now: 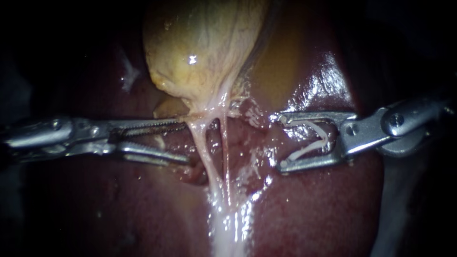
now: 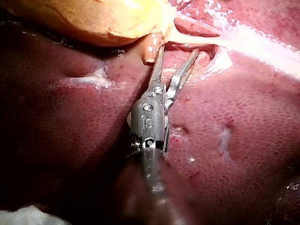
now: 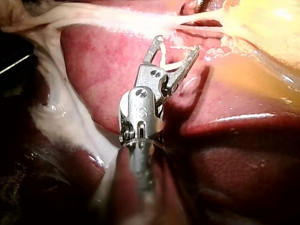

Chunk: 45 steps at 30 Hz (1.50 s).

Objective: Grabbing gallbladder

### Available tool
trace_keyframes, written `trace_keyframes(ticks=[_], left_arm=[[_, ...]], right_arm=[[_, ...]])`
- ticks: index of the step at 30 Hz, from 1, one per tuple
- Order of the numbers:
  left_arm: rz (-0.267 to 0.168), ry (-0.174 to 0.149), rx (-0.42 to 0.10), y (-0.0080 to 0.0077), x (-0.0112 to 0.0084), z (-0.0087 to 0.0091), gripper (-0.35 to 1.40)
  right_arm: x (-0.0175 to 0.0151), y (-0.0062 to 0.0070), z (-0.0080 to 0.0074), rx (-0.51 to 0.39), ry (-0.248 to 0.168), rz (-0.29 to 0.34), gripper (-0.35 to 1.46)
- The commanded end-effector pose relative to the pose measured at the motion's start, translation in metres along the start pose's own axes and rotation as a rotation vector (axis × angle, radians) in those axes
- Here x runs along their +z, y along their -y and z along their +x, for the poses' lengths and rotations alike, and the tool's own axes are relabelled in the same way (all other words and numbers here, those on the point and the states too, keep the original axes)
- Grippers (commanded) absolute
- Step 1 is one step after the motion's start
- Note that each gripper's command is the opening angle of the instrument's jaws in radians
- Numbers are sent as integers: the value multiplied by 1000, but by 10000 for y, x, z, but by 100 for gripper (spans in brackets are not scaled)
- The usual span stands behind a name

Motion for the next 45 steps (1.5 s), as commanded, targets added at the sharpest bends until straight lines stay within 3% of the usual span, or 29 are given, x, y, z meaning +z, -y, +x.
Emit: trace_keyframes(ticks=[1,16,31,36,45], left_arm=[[0,1,-2,-2,-1,2,61],[-31,-24,-17,-17,-32,28,52],[-54,-82,-28,-17,-53,56,37],[-55,-88,-31,-18,-53,61,37],[-49,-103,-43,-16,-33,74,37]], right_arm=[[0,0,0,0,0,0,48],[-1,0,0,0,0,0,48],[-1,0,0,0,0,1,48],[-1,0,0,0,0,1,48],[-1,0,0,0,0,1,48]])
